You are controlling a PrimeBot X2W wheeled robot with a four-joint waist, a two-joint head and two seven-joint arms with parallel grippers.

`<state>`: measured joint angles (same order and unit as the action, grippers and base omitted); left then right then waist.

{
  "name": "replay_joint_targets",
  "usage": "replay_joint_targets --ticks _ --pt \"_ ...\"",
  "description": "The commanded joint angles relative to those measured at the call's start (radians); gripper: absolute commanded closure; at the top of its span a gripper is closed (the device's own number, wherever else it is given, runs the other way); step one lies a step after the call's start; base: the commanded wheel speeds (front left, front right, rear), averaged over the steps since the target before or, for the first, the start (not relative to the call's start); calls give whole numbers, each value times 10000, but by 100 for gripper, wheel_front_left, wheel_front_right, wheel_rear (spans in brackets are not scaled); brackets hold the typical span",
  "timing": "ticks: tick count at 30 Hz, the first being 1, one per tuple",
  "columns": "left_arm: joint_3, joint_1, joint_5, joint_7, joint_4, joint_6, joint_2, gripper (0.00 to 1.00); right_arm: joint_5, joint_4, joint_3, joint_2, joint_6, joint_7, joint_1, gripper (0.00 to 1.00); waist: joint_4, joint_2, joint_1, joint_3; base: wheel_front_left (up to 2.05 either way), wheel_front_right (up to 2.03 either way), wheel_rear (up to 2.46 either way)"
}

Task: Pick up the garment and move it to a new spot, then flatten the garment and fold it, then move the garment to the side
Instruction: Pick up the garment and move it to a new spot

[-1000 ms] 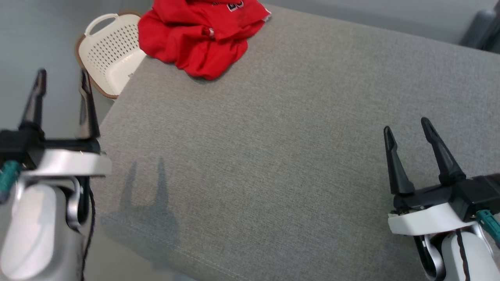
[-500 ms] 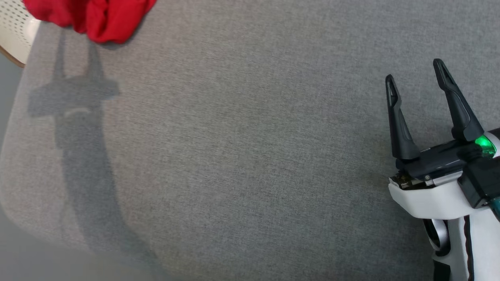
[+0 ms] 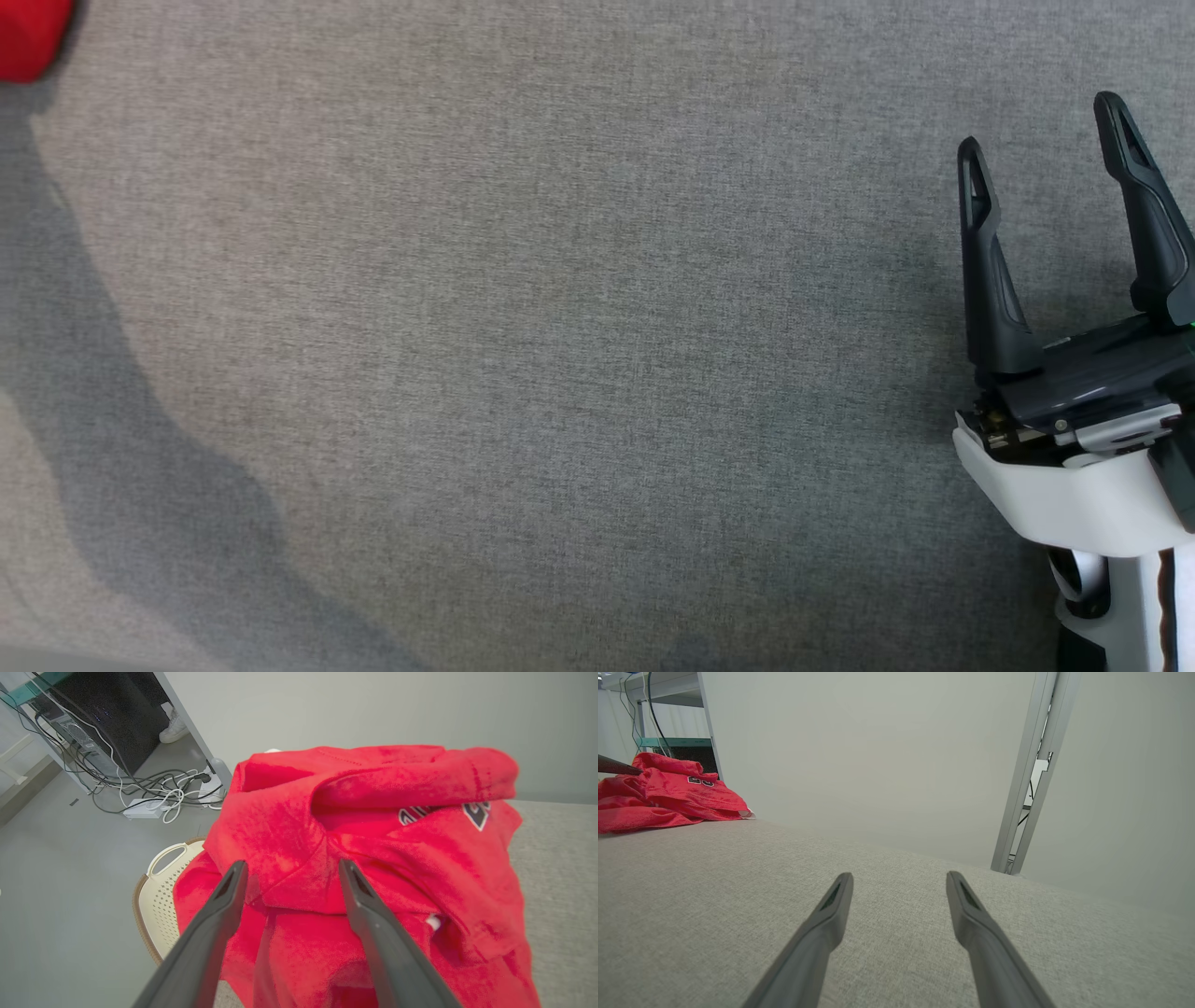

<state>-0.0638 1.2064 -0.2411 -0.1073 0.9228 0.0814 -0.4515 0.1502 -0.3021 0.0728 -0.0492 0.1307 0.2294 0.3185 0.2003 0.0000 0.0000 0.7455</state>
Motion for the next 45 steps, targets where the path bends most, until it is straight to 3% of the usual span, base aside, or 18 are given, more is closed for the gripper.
replay_joint_targets --ticks 1,9,10,11,13,32,39,45 --pt "-82 246 -129 106 101 23 -94 0 13 -32 -40 -46 1 8 -11 0 -100 0 0 121 0 0 0" --pt "247 851 -290 440 958 317 -30 0 -1 -100 -54 -44 1 65 38 0 -261 0 0 233 0 0 0" --pt "291 908 -275 441 1060 327 -68 11 -7 -109 -67 -42 1 78 61 0 -281 0 0 243 0 0 0" --pt "324 976 -261 471 1137 341 -114 55 -15 -119 -71 -41 1 66 84 0 -301 0 0 258 0 0 0" --pt "386 1053 -211 500 1324 289 -183 100 -35 -112 -89 -41 1 93 100 0 -347 0 0 260 0 0 0" --pt "1114 1836 -8 740 1997 410 -601 100 -523 377 -235 -33 1 336 237 0 -440 0 0 -453 0 0 0" --pt "2180 2210 292 860 1371 486 -329 100 -1020 813 -400 -31 1 377 177 0 -662 0 0 -1429 0 0 0" --pt "3903 1840 -273 554 135 475 295 100 -1539 1122 -719 -30 1 381 -87 0 -958 0 0 -2589 0 0 0"
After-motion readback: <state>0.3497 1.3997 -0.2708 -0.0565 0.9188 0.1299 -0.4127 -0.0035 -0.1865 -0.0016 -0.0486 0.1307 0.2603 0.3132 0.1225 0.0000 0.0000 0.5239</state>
